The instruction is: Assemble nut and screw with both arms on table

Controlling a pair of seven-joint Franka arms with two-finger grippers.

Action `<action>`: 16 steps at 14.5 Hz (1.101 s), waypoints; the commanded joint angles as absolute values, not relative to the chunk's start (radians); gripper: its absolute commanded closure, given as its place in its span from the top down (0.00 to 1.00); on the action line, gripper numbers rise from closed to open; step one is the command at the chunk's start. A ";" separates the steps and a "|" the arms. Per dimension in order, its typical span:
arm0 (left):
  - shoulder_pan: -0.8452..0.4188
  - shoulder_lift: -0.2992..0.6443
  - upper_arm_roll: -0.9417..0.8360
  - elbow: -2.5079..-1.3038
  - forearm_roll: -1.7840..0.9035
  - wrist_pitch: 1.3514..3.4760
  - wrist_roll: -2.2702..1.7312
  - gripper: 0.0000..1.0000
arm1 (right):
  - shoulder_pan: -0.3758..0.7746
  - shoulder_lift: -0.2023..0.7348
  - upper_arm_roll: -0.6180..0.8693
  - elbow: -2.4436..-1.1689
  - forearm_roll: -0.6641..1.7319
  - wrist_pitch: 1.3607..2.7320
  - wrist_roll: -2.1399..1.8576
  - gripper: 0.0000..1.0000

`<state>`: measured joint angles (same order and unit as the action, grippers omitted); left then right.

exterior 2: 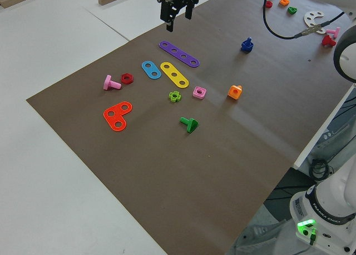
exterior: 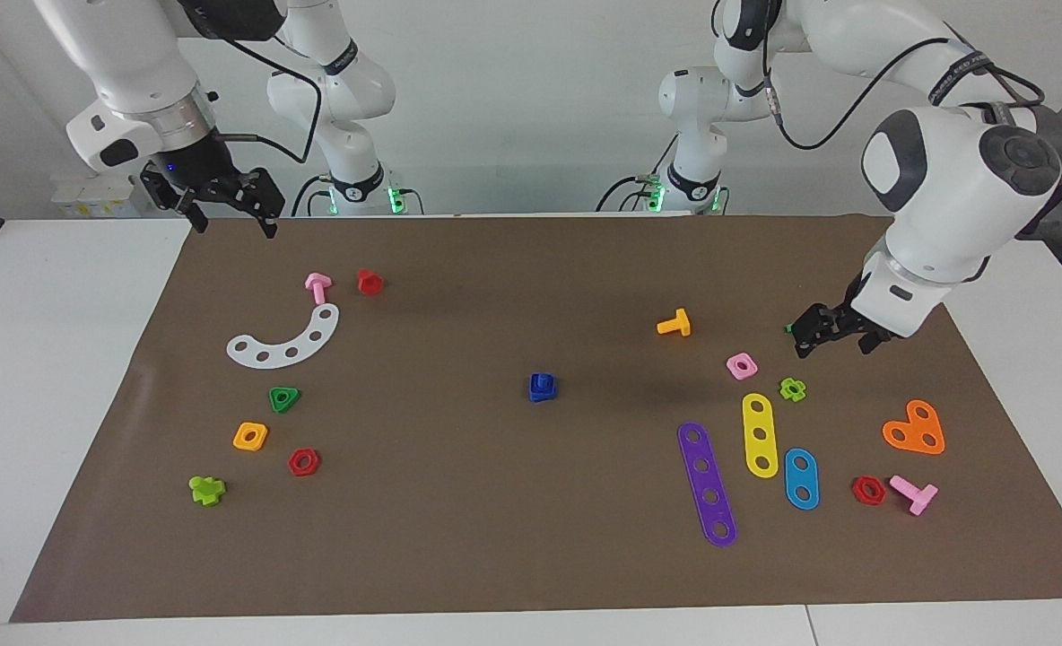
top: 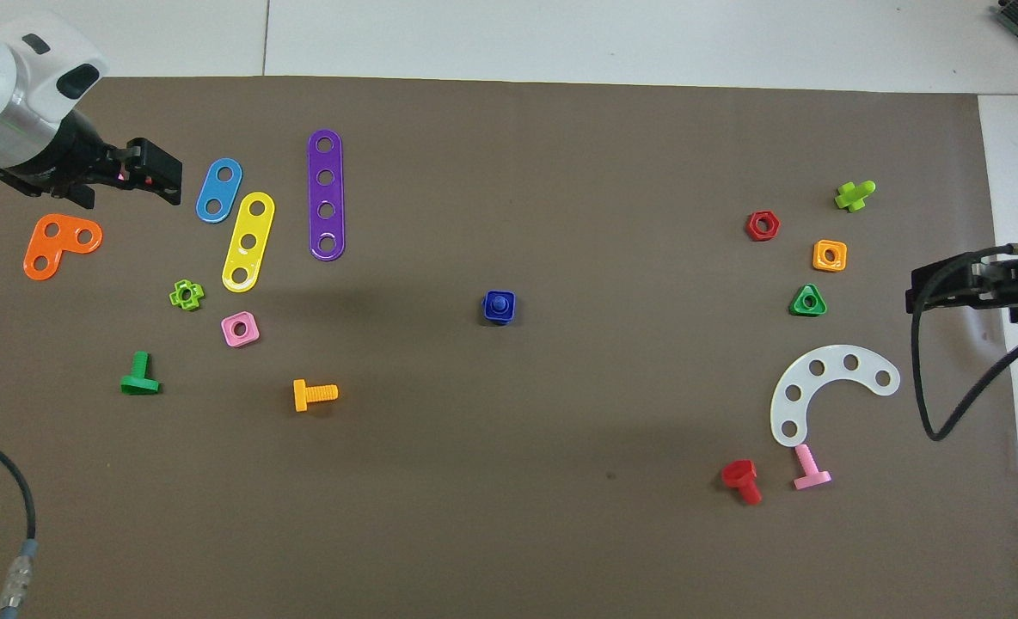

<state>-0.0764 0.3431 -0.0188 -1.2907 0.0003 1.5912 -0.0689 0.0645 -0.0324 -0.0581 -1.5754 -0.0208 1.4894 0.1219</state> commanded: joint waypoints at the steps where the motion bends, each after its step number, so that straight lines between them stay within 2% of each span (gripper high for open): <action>1: -0.095 0.255 -0.018 -1.357 0.031 1.569 -0.071 1.00 | 0.058 -0.046 -0.054 -1.586 -0.012 1.485 0.095 1.00; 6: -0.100 0.109 -0.020 -1.482 0.031 1.582 -0.066 1.00 | 0.058 -0.046 -0.054 -1.586 -0.011 1.485 0.095 1.00; 16: -0.098 0.092 -0.021 -1.479 0.029 1.597 -0.066 1.00 | 0.058 -0.046 -0.054 -1.588 -0.012 1.485 0.095 1.00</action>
